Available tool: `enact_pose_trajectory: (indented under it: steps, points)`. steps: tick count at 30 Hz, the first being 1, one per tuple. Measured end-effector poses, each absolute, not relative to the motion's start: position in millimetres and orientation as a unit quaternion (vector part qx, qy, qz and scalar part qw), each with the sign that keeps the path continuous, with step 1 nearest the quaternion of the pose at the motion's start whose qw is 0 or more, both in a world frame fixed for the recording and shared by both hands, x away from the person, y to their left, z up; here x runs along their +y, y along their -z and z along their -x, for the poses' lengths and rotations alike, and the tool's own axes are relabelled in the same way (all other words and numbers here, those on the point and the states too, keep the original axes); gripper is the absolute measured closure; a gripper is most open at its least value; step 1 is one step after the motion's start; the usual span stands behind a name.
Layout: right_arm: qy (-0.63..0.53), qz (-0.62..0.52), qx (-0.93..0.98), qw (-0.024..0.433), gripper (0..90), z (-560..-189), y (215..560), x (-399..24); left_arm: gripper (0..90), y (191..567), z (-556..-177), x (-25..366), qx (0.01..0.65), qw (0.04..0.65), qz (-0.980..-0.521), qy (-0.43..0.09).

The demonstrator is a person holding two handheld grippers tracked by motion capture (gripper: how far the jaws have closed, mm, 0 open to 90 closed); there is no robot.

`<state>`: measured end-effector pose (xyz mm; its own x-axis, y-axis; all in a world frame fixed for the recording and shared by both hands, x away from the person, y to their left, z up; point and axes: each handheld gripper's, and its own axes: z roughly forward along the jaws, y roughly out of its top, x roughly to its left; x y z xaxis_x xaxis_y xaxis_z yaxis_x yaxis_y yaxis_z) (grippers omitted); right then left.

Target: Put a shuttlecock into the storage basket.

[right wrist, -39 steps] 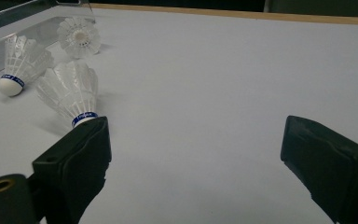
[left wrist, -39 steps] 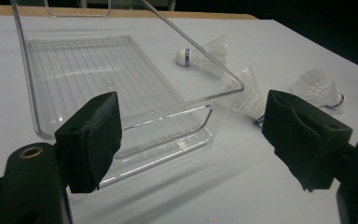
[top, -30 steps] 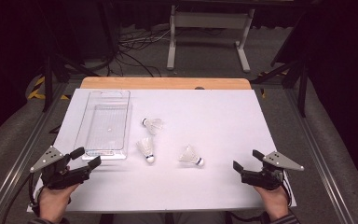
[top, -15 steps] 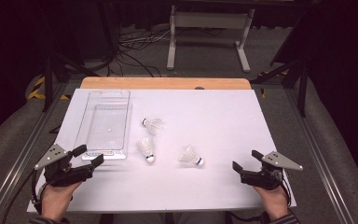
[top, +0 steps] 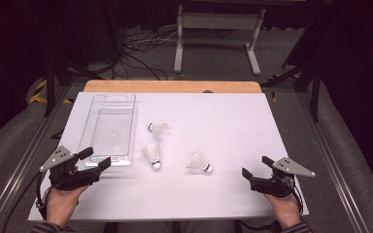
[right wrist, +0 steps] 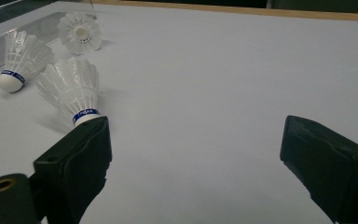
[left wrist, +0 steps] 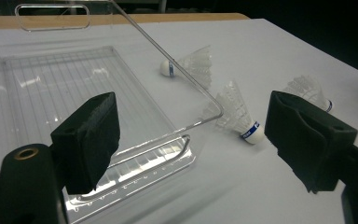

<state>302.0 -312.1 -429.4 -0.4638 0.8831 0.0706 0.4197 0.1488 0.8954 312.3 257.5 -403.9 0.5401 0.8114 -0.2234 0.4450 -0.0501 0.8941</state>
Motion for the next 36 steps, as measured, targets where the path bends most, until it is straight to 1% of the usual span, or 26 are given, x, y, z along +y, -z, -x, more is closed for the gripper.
enact_pose_trajectory:
  steps: [13, 36]
  points:
    - [-0.47, -0.452, 0.716, 0.248, 9.3, -302.2, 429.4, -311.6, 19.0, 398.8, -323.3, 242.3, 0.436, 0.526, -0.709, -0.174]
    - [-0.469, -0.453, 0.717, 0.246, 9.3, -302.6, 429.7, -311.6, 19.0, 396.7, -338.8, 228.1, 0.428, 0.518, -0.718, -0.18]
